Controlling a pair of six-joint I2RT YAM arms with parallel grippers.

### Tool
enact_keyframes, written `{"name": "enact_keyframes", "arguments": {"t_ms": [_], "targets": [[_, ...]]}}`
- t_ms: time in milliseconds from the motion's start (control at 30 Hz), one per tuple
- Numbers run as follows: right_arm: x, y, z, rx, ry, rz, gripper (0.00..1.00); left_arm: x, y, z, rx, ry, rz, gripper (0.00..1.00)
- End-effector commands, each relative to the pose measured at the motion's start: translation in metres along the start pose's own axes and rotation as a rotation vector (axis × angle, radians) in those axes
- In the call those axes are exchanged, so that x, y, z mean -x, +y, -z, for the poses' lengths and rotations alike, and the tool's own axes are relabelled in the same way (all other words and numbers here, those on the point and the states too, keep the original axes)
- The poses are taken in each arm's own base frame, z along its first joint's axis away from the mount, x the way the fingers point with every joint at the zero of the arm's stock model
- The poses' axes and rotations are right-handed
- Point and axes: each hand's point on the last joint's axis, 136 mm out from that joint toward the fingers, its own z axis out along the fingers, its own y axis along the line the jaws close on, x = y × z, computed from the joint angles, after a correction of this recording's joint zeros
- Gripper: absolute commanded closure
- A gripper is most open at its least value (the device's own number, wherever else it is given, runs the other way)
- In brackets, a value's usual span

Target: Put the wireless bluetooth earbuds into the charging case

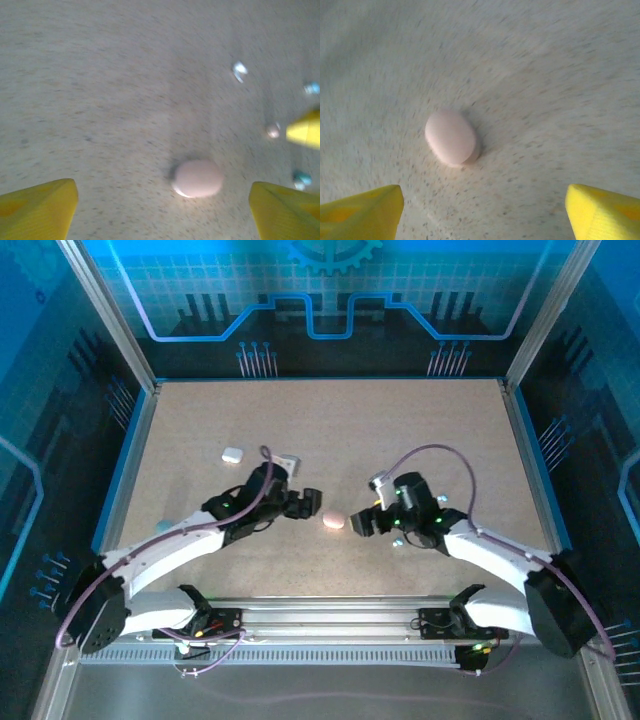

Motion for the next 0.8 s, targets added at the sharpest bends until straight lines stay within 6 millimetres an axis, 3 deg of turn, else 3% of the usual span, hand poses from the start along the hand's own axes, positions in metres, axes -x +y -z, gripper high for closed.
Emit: {"name": "enact_keyframes", "arguments": {"t_ms": [0,133,367,767], "targets": [[0.011,0.008,-0.022,-0.015,-0.045,0.215,0.15,0.011,0.021,0.008,0.009,-0.103,0.115,0.14],[0.002,0.027,-0.048,0.046,-0.054,0.394,0.10,0.017,0.028,0.019,0.005,-0.185,0.087,0.14],[-0.010,0.026,-0.073,0.071,-0.023,0.518,0.09,0.017,0.040,0.030,0.036,-0.234,0.058,0.12],[-0.026,0.030,-0.080,0.198,0.060,0.582,0.37,0.012,0.040,0.020,0.013,-0.195,0.069,0.11]]}}
